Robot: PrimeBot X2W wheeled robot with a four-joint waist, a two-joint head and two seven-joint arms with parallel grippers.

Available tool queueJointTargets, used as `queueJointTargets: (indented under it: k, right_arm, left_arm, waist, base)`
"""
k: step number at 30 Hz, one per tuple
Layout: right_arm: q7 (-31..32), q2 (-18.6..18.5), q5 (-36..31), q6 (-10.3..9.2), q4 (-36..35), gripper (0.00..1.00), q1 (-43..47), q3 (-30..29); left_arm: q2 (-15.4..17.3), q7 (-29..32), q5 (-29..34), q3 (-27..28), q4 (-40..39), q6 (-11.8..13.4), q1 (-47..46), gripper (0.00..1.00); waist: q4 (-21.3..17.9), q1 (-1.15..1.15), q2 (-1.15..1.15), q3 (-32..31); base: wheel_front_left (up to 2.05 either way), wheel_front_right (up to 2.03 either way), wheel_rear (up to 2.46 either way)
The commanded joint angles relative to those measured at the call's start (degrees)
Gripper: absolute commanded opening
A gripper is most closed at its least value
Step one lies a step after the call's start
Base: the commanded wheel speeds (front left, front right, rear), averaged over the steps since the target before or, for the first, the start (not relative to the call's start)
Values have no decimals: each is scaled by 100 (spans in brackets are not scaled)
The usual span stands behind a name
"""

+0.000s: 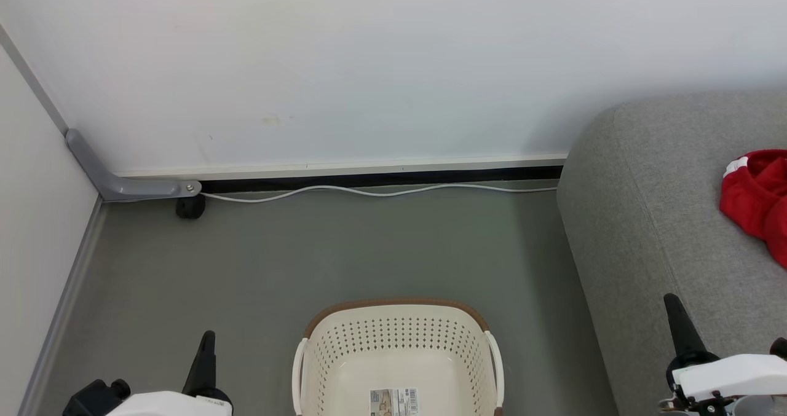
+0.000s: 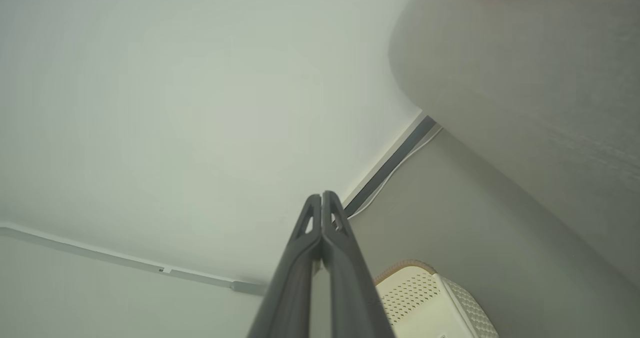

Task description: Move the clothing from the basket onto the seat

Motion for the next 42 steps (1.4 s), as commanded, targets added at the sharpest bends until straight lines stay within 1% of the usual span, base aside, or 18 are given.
queueJointTargets:
  k: [1,42]
  right_arm:
    - [77,-32,172,6,-198,0,-230,7]
    - [773,318,2351,8,-402,0,-306,-591]
  left_arm:
    - [52,36,-180,171,-175,-95,-354,0]
    - [73,728,-2663,638,-283,-555,-724,0]
  waist:
    - [1,0,0,1]
    - [19,0,0,36]
  base:
    - [0,0,0]
    - [0,0,0]
